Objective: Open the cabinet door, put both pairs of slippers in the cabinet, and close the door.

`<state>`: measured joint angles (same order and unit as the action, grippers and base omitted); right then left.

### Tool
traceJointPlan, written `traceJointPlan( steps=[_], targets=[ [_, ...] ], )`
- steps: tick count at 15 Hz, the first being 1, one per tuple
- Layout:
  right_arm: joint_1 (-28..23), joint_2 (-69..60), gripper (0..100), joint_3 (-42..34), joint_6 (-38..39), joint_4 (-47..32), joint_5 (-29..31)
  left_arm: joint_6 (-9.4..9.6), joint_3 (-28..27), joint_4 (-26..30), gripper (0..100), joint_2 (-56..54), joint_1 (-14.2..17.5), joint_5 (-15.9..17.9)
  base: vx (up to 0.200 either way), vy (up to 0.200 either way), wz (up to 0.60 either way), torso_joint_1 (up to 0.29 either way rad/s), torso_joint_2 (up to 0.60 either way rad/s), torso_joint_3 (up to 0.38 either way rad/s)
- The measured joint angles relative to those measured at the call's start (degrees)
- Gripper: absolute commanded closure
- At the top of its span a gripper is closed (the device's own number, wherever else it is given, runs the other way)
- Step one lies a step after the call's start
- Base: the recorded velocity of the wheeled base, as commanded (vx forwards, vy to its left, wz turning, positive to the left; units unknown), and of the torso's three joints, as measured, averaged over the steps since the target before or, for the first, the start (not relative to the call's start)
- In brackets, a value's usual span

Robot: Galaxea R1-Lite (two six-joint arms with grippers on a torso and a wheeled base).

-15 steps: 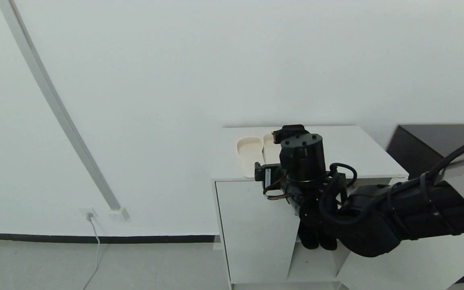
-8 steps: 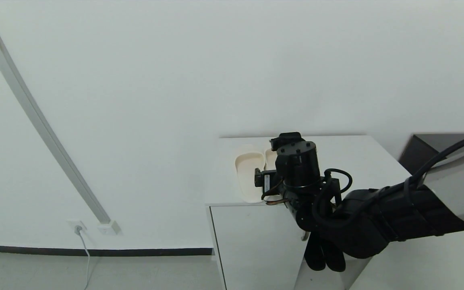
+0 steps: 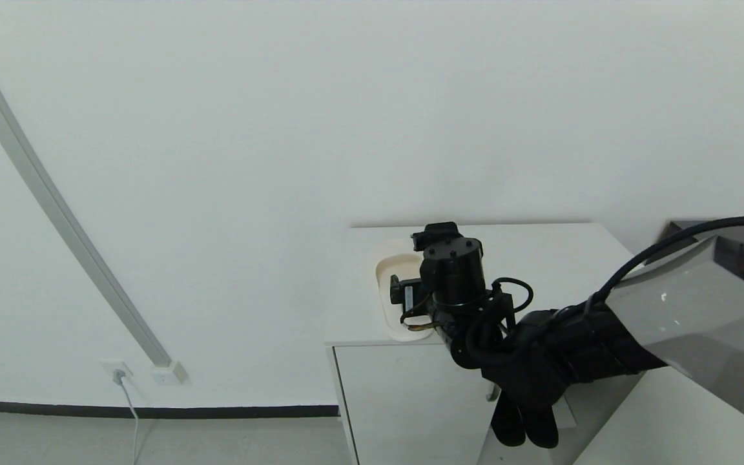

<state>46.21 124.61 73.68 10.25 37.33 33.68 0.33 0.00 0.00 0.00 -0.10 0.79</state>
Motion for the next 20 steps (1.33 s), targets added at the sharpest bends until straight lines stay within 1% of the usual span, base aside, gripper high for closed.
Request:
traceJointPlan(
  steps=[5, 9, 11, 15, 16, 20],
  targets=[
    [-2.65, 5.11, 0, 7.16, -2.05, -0.18, -1.66, -0.04, 0.00, 0.00, 100, 0.00, 0.00, 0.00, 0.000, 0.000, 0.00, 0.000, 0.00, 0.000],
    [-4.07, 7.75, 0, 11.00, -2.46, -0.63, -3.30, -0.04, 0.00, 0.00, 100, 0.00, -0.01, -0.01, 0.000, 0.000, 0.00, 0.000, 0.00, 0.000],
    [-4.88, 8.77, 0, 13.20, -2.62, -2.49, -4.13, -0.04, 0.00, 0.00, 100, 0.00, 0.02, 0.00, 0.000, 0.000, 0.00, 0.000, 0.00, 0.000],
    [-5.62, 10.53, 0, 16.25, -2.68, -3.25, -4.24, -0.06, 0.00, 0.00, 100, 0.00, 0.00, 0.00, 0.000, 0.000, 0.00, 0.000, 0.00, 0.000],
    [-5.71, 10.80, 100, 16.45, -2.68, -3.28, -4.24, -0.04, 0.00, 0.00, 100, 0.00, 0.02, 0.00, 0.000, 0.000, 0.00, 0.000, 0.00, 0.000],
    [-5.75, 11.91, 100, 17.82, -2.68, -3.25, -4.24, -0.01, 0.00, 0.00, 100, 0.00, 0.00, -0.01, 0.000, 0.000, 0.00, 0.000, 0.00, 0.000]
  ],
)
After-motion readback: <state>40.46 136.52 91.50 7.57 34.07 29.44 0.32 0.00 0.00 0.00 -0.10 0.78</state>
